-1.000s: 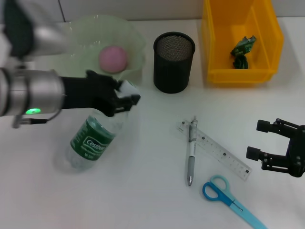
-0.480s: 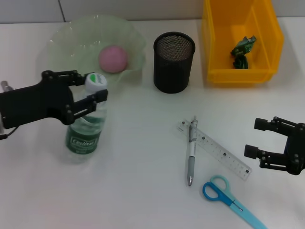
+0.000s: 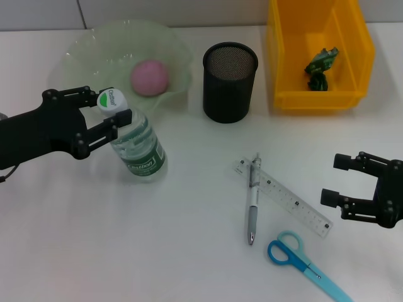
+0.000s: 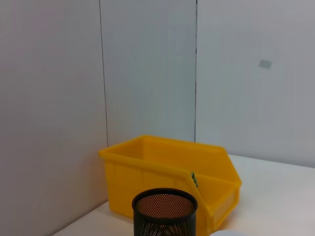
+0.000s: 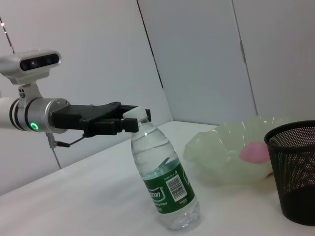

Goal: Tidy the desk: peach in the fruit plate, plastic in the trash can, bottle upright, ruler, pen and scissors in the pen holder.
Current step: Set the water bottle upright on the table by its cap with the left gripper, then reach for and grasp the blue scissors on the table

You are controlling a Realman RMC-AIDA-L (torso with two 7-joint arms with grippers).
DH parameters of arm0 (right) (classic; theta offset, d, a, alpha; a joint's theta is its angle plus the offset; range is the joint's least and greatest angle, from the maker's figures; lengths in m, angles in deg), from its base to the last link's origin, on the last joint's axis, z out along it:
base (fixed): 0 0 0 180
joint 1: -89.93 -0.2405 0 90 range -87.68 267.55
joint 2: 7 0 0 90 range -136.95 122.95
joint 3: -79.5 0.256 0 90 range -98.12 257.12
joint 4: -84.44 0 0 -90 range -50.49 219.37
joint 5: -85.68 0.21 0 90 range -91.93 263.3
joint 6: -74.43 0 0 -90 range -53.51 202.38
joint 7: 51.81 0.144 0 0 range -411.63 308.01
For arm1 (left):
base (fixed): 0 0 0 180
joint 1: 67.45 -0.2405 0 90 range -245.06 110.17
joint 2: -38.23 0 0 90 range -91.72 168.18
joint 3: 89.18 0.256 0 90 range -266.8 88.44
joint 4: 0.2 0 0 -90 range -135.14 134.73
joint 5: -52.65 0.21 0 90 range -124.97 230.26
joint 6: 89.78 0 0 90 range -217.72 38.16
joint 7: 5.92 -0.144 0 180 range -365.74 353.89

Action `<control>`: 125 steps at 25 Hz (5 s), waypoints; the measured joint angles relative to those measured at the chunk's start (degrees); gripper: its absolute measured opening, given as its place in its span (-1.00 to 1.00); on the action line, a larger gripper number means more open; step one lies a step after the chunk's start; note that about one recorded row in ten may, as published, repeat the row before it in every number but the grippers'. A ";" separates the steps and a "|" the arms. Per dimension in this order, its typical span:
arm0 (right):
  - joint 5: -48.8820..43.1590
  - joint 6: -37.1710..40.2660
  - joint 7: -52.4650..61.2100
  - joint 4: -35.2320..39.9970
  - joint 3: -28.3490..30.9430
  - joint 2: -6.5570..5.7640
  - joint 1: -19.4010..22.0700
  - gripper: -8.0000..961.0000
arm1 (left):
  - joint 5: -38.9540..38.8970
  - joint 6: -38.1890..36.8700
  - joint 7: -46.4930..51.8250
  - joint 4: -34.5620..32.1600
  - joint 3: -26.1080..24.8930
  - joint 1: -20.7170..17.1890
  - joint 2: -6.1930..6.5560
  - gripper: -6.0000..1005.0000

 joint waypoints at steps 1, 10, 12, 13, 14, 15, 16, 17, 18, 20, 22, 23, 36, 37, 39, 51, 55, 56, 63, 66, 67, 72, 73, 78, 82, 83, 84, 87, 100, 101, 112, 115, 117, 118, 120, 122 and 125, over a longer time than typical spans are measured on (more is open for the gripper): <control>0.00 0.00 0.00 0.00 0.00 0.00 0.00 0.75 | 0.01 0.01 -0.01 0.02 -0.16 0.14 -0.02 -0.11; 0.00 0.06 0.03 0.01 0.07 0.00 0.05 0.75 | 0.00 0.28 0.05 0.26 -1.05 1.62 -0.03 -0.11; 0.00 0.07 0.03 0.02 0.07 0.00 0.06 0.75 | -0.03 0.59 -0.08 0.67 -1.12 2.00 0.01 -0.11; 0.00 0.07 0.03 0.02 0.06 0.00 0.06 0.74 | -0.05 0.73 -0.23 1.03 -1.22 2.22 0.01 -0.11; 0.00 0.08 0.03 0.02 0.05 0.00 0.06 0.74 | -0.06 0.78 -0.24 1.26 -1.42 2.38 0.01 -0.11; 0.00 0.09 0.03 0.02 0.03 0.00 0.07 0.74 | -0.07 0.83 -0.27 1.63 -1.80 2.59 -0.02 -0.11; 0.00 0.09 0.03 0.01 0.02 0.00 0.06 0.74 | -0.09 0.85 -0.45 1.98 -2.25 2.74 -0.05 -0.11; 0.00 0.10 0.03 0.02 -0.01 0.00 0.05 0.74 | -0.17 0.85 -0.74 2.40 -2.75 2.88 -0.13 -0.11; 0.00 0.11 0.03 0.01 -0.02 0.00 0.03 0.74 | -0.32 0.85 -1.14 2.90 -3.28 3.01 -0.19 -0.12; 0.00 0.14 0.03 -0.01 -0.03 0.00 0.02 0.74 | -0.79 0.90 -1.52 3.68 -3.71 3.16 -0.22 -0.12; 0.00 0.17 0.04 -0.09 -0.04 0.00 0.01 0.73 | -1.55 1.27 -1.58 4.90 -3.90 3.44 -0.21 -0.12; 0.01 0.17 0.07 -0.13 -0.04 0.00 0.01 0.73 | -2.03 1.77 -1.61 5.76 -3.96 3.64 -0.19 -0.11; 0.05 0.70 0.11 0.01 0.32 -0.09 0.42 0.72 | -6.03 1.45 -3.61 6.27 -4.02 3.11 -0.11 0.37; 0.14 0.79 0.11 0.01 0.46 -0.09 0.46 0.72 | -9.98 0.29 -3.93 4.45 -4.25 1.43 -0.15 0.45; 0.31 0.85 0.25 0.01 0.75 -0.09 0.53 0.71 | -12.36 -1.45 -4.67 3.97 -4.19 0.59 -0.21 0.60; 0.45 4.73 13.14 11.15 4.94 -0.09 0.02 0.70 | -6.72 -17.21 -18.11 19.42 7.36 5.22 -0.22 0.60; -1.77 5.68 24.65 22.44 4.46 -0.25 -1.15 0.70 | -4.53 -15.43 -18.53 23.85 8.35 7.57 -0.30 0.60; -3.31 6.03 27.73 25.29 4.40 -0.22 -1.78 0.69 | -4.04 -14.17 -18.58 26.34 8.50 8.85 -0.23 0.60; -20.81 13.55 54.86 45.56 -4.51 0.06 -6.95 0.69 | -3.96 -13.04 -18.60 27.37 8.60 9.23 -0.07 0.59; -26.28 15.52 65.01 52.84 -12.95 0.34 -7.27 0.68 | -3.93 -12.00 -18.46 27.40 8.58 9.11 0.03 0.59; -27.98 15.54 68.46 54.90 -16.56 0.40 -7.14 0.68 | -3.92 -11.41 -18.43 27.40 8.48 9.01 0.07 0.59; -34.40 15.41 79.83 58.07 -30.49 0.50 -7.91 0.68 | -3.90 -10.47 -18.29 27.37 8.38 8.81 0.21 0.59; -35.31 15.16 81.76 58.13 -33.11 0.53 -8.16 0.67 | -3.90 -10.44 -18.26 27.37 8.36 8.80 0.21 0.59; -39.88 13.06 88.61 58.42 -43.82 0.65 -9.32 0.67 | -3.90 -10.42 -18.22 27.42 8.12 8.73 0.22 0.59; -42.39 11.36 92.52 57.90 -50.17 0.69 -10.89 0.66 | -3.90 -10.40 -18.18 27.40 8.09 8.71 0.22 0.59; -43.21 10.90 93.42 57.87 -51.51 0.69 -11.21 0.66 | -3.90 -10.39 -18.15 27.32 8.08 8.71 0.22 0.59; -44.10 10.48 94.35 57.85 -52.77 0.68 -11.52 0.66 | -3.91 -10.26 -18.13 27.10 8.00 8.72 0.18 0.59; -45.83 9.47 95.80 57.47 -55.38 0.71 -12.01 0.66 | -3.91 -10.19 -18.44 27.16 7.97 8.73 -0.03 0.59; -45.88 6.72 96.18 55.14 -61.31 0.84 -12.78 0.64 | -3.91 -9.10 -18.53 26.54 7.96 7.53 0.44 0.59; -45.88 6.39 96.18 54.65 -61.75 0.84 -12.89 0.64 | -3.91 -8.92 -18.54 26.53 7.96 7.46 0.45 0.59; -45.88 3.85 96.20 49.84 -63.22 0.78 -13.84 0.63 | -3.91 -8.56 -19.35 26.45 8.41 7.15 0.32 0.59; -45.94 3.33 96.19 49.58 -63.25 0.78 -13.77 0.62 | -3.91 -8.54 -19.36 26.44 8.47 7.13 0.30 0.59; -46.10 3.19 96.19 49.69 -63.30 0.78 -13.63 0.62 | -3.91 -8.59 -19.37 26.44 8.48 7.11 0.31 0.59; -46.19 3.18 96.19 49.62 -63.32 0.77 -13.60 0.62 | -3.91 -8.59 -19.37 26.44 8.48 7.11 0.31 0.59; -46.22 3.04 96.19 49.23 -63.32 0.74 -13.58 0.62 | -3.91 -8.89 -19.38 26.44 8.50 7.01 0.37 0.59; -46.23 2.87 96.18 48.83 -63.33 0.72 -13.56 0.62 | -3.91 -8.90 -19.39 26.44 8.50 6.98 0.38 0.59; -46.26 2.50 96.14 48.62 -63.33 0.70 -13.48 0.44 | -3.91 -8.91 -19.39 26.44 8.50 6.98 0.39 0.59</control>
